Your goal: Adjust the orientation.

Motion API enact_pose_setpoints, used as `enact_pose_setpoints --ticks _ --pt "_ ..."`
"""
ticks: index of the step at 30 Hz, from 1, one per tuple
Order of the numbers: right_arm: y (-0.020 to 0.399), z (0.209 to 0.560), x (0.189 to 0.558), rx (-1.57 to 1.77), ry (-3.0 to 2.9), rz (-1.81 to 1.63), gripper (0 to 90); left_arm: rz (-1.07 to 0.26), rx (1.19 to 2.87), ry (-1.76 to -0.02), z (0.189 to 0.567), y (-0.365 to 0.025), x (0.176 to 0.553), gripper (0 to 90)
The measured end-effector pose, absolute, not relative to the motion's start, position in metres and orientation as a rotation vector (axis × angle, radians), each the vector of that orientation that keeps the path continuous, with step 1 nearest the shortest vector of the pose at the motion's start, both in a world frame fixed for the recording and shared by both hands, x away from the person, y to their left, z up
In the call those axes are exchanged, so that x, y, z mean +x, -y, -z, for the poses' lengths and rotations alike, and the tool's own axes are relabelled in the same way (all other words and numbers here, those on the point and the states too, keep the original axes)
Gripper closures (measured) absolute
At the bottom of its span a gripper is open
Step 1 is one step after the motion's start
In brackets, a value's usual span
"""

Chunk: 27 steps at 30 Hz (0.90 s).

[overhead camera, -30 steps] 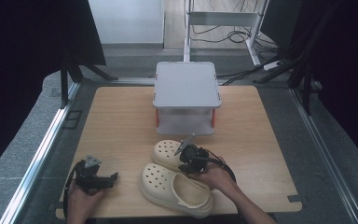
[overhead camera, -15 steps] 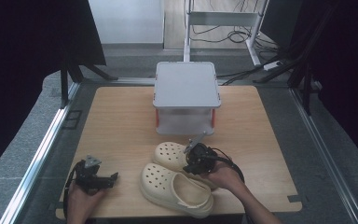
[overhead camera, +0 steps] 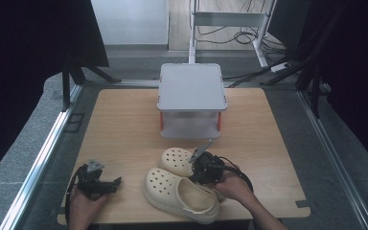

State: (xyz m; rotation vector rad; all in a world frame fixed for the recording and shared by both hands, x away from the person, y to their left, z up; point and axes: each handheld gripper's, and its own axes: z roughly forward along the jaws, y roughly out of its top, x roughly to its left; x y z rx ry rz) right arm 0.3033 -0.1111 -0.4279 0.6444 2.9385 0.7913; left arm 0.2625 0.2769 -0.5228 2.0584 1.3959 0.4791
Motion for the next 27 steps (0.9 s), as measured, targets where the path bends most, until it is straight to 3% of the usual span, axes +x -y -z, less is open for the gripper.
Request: enact_pose_setpoints --ticks 10,20,23,27 --pt "0.123 0.428 0.306 0.661 -2.958 -0.855 72.8 -0.477 2.058 -1.396 0.523 -0.277 0.262 0.0" --pt "0.132 0.423 0.297 0.591 -3.01 -0.854 27.8 -0.479 2.058 -1.396 0.523 -0.277 0.262 0.0" --pt "0.124 0.43 0.296 0.565 -3.014 -0.837 22.1 -0.478 2.059 -1.395 0.523 -0.277 0.262 0.0" --pt "0.112 0.437 0.299 0.548 -3.011 -0.819 21.0 -0.479 2.059 -1.396 0.523 -0.277 0.262 0.0"
